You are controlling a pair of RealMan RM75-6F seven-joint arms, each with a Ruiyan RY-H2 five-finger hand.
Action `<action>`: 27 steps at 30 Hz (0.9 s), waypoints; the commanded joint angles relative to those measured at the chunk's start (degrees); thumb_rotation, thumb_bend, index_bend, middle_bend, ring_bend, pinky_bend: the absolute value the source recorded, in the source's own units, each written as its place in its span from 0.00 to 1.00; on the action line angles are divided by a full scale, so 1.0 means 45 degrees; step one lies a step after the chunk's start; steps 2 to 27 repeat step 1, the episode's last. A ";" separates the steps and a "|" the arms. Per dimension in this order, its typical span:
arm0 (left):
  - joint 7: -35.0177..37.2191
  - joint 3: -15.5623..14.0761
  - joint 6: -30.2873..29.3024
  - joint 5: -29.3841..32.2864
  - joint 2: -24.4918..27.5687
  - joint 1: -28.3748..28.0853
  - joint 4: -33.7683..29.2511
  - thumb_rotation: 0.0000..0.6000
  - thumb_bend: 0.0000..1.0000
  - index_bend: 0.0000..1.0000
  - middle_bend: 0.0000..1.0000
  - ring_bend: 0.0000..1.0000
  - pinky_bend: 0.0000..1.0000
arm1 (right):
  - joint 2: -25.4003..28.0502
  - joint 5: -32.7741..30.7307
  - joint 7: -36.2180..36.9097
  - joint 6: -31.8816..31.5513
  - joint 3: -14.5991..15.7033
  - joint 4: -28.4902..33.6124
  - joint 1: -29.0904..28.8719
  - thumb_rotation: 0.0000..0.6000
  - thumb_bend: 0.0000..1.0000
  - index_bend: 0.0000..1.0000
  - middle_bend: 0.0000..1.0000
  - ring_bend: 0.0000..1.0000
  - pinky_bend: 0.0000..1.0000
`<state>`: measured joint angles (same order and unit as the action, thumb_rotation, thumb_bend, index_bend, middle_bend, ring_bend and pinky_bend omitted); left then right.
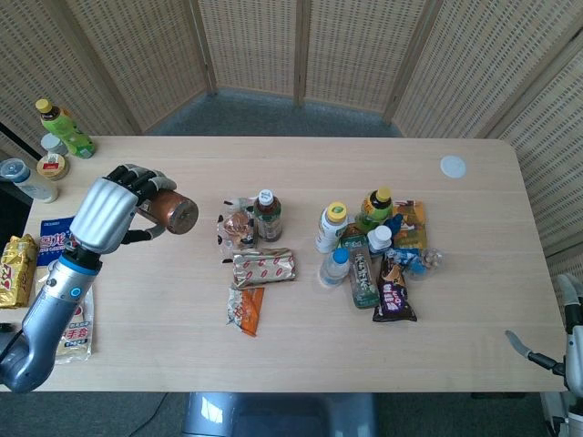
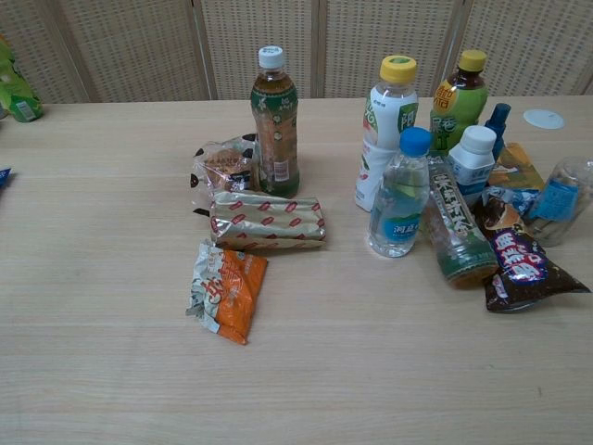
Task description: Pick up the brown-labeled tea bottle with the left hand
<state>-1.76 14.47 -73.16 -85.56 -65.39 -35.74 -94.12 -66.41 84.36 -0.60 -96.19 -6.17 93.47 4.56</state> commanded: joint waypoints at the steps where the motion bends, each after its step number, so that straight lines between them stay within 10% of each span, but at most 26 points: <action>1: -0.0153 0.0032 0.0108 0.0088 -0.0001 -0.0084 -0.0097 1.00 0.31 0.73 0.88 0.83 0.59 | -0.0001 -0.0013 0.0089 -0.0014 0.0016 -0.0074 0.0043 0.65 0.15 0.00 0.00 0.00 0.00; 27: -0.0153 0.0032 0.0108 0.0088 -0.0001 -0.0084 -0.0097 1.00 0.31 0.73 0.88 0.83 0.59 | -0.0001 -0.0013 0.0089 -0.0014 0.0016 -0.0074 0.0043 0.65 0.15 0.00 0.00 0.00 0.00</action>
